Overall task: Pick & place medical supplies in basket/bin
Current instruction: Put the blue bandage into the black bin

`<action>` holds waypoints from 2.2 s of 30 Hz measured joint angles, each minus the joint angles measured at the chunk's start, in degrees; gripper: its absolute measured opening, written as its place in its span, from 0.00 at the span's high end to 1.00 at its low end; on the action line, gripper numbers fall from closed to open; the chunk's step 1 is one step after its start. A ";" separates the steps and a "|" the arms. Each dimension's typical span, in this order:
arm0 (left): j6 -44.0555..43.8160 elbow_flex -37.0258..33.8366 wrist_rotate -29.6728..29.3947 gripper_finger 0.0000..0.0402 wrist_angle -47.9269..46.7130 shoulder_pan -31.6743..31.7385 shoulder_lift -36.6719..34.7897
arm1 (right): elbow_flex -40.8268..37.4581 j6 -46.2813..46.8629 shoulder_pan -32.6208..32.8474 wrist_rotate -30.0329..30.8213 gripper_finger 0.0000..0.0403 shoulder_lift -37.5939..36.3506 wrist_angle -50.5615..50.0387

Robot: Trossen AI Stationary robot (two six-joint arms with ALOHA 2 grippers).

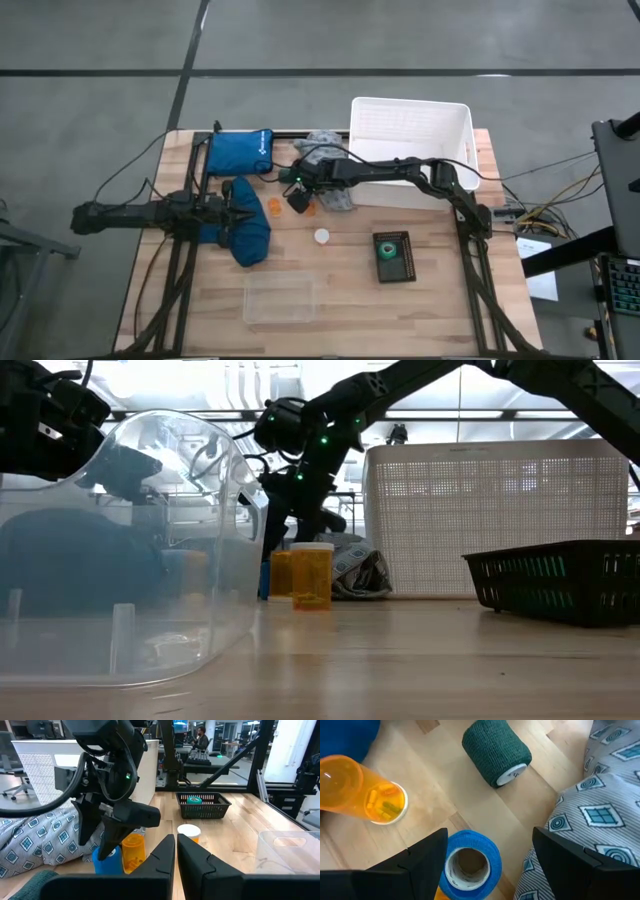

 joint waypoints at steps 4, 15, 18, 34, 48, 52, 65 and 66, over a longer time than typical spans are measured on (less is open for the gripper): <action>-0.02 0.00 0.00 0.94 0.00 0.00 0.00 | 0.41 -0.16 0.00 0.06 0.29 0.00 0.05; -0.20 0.01 0.01 0.94 0.00 -0.01 0.00 | -0.16 -0.02 0.78 -0.40 0.29 0.02 -1.41; -0.20 0.00 0.01 0.94 0.00 -0.02 0.00 | -0.48 0.06 0.79 -0.40 0.29 0.02 -1.12; -0.17 0.00 0.01 0.94 0.00 -0.01 0.00 | 0.48 -1.66 1.03 0.10 0.29 -0.09 0.22; 0.02 0.00 0.01 0.94 0.00 0.00 0.00 | -1.32 -0.37 1.14 -1.34 0.29 -0.11 -0.88; 0.02 0.01 0.01 0.94 0.00 -0.01 0.00 | -1.95 -0.33 1.11 -1.53 0.29 -0.09 -0.79; 0.00 0.01 0.01 0.94 0.00 -0.02 0.00 | -2.63 -0.11 1.11 -1.91 0.31 -0.09 -0.39; 0.00 0.00 0.01 0.94 0.00 -0.02 0.00 | -2.63 -0.11 1.11 -1.91 0.33 -0.09 -0.39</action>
